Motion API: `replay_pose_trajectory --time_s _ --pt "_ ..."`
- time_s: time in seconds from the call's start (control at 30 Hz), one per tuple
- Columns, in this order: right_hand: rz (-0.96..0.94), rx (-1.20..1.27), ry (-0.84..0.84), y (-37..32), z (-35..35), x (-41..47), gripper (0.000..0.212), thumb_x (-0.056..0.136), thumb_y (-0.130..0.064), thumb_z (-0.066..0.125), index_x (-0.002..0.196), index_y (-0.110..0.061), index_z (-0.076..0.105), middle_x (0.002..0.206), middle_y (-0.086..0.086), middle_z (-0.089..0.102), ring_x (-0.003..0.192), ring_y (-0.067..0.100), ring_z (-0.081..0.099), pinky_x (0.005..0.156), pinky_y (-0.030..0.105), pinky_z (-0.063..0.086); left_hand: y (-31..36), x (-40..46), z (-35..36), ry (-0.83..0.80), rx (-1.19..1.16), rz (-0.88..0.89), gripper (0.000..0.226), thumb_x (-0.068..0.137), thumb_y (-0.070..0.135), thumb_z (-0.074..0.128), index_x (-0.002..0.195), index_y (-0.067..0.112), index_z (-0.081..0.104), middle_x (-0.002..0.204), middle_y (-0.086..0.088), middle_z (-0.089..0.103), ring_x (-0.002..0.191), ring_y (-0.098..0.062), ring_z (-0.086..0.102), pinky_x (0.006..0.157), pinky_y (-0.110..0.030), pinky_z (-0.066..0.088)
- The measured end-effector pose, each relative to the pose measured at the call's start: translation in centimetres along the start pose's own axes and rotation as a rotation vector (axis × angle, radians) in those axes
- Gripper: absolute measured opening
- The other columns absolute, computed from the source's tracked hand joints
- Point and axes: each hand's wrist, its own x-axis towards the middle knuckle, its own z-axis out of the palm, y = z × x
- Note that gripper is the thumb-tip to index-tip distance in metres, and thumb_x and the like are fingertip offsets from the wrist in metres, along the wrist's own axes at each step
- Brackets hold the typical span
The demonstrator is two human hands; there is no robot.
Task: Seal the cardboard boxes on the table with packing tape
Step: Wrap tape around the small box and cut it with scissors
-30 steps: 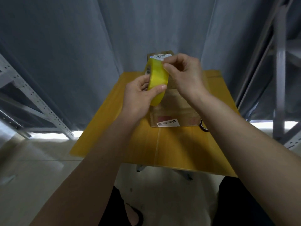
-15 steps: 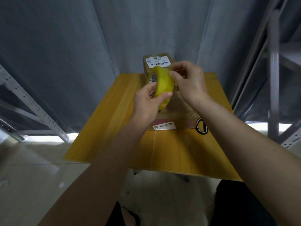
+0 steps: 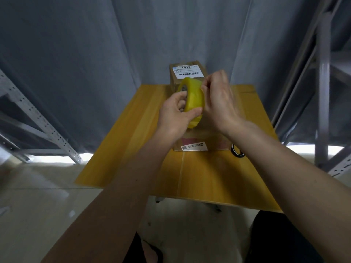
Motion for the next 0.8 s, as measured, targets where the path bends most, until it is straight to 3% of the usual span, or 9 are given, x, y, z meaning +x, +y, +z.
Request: replay_pose_trajectory --time_s 0.13,0.23,0.3,0.37,0.47,0.57,0.7,0.8 --pt "-0.071 -0.011 0.018 0.0 0.3 -0.1 0.015 0.098 -0.013 0.045 0.098 0.0 0.052 0.1 0.017 0.048 0.085 0.028 0.049 0.067 0.036 0.035 0.4 0.3 -0.4 -0.047 -0.008 0.015 0.1 0.076 -0.003 0.077 0.153 0.023 0.018 0.098 0.0 0.071 0.089 -0.016 0.071 0.076 -0.032 0.058" --pt "-0.129 -0.05 0.022 -0.1 0.5 0.0 0.015 0.097 -0.011 0.046 0.096 0.002 0.052 0.097 0.02 0.05 0.08 0.026 0.046 0.063 0.029 0.027 1.4 0.9 -0.8 -0.078 0.045 0.063 0.082 0.076 -0.005 0.075 0.145 0.022 0.04 0.104 -0.003 0.067 0.088 -0.016 0.068 0.08 -0.032 0.057" --pt "-0.137 -0.044 0.027 0.0 0.5 0.0 0.015 0.095 -0.011 0.045 0.094 0.003 0.051 0.096 0.021 0.049 0.077 0.02 0.04 0.062 0.023 0.02 2.1 1.2 -0.9 -0.068 0.214 0.1 0.066 0.076 0.005 0.076 0.135 0.023 0.052 0.117 -0.005 0.063 0.104 -0.017 0.063 0.096 -0.036 0.051" --pt "-0.148 -0.032 0.026 0.1 0.4 -0.2 0.015 0.095 -0.012 0.044 0.094 0.002 0.05 0.095 0.02 0.047 0.077 0.017 0.036 0.061 0.021 0.019 2.3 1.2 -1.0 -0.006 0.448 0.147 0.055 0.079 0.02 0.076 0.13 0.03 0.058 0.132 -0.005 0.052 0.125 -0.019 0.048 0.111 -0.028 0.033" --pt "-0.174 -0.02 0.031 0.2 0.3 -0.4 0.014 0.095 -0.009 0.047 0.095 0.004 0.051 0.096 0.022 0.048 0.078 0.017 0.037 0.06 0.021 0.019 2.6 1.0 -1.3 0.132 0.616 0.299 0.034 0.086 0.028 0.07 0.12 0.029 0.067 0.143 -0.002 0.041 0.134 -0.019 0.03 0.102 -0.012 0.015" --pt "-0.183 -0.049 0.052 0.0 0.4 -0.6 0.013 0.096 -0.006 0.048 0.096 0.006 0.052 0.098 0.025 0.05 0.077 0.024 0.044 0.06 0.022 0.02 3.1 1.1 -1.6 0.121 0.707 0.458 0.023 0.089 0.023 0.067 0.111 0.02 0.073 0.13 -0.001 0.058 0.123 -0.019 0.046 0.094 -0.008 0.022" --pt "-0.211 -0.067 0.068 -0.1 0.5 -1.0 0.018 0.097 -0.009 0.048 0.097 0.008 0.054 0.099 0.026 0.051 0.081 0.034 0.052 0.06 0.037 0.037 3.8 1.2 -1.6 0.12 0.602 0.475 0.016 0.086 0.015 0.07 0.1 0.012 0.077 0.115 -0.002 0.07 0.108 -0.013 0.061 0.093 -0.015 0.04" --pt "-0.217 -0.083 0.069 0.0 0.4 -1.0 0.019 0.097 -0.01 0.048 0.097 0.008 0.054 0.1 0.025 0.051 0.082 0.035 0.053 0.06 0.039 0.038 4.2 1.6 -1.8 0.096 0.621 0.494 0.016 0.085 0.016 0.072 0.099 0.012 0.077 0.112 -0.001 0.071 0.107 -0.013 0.063 0.094 -0.019 0.042"
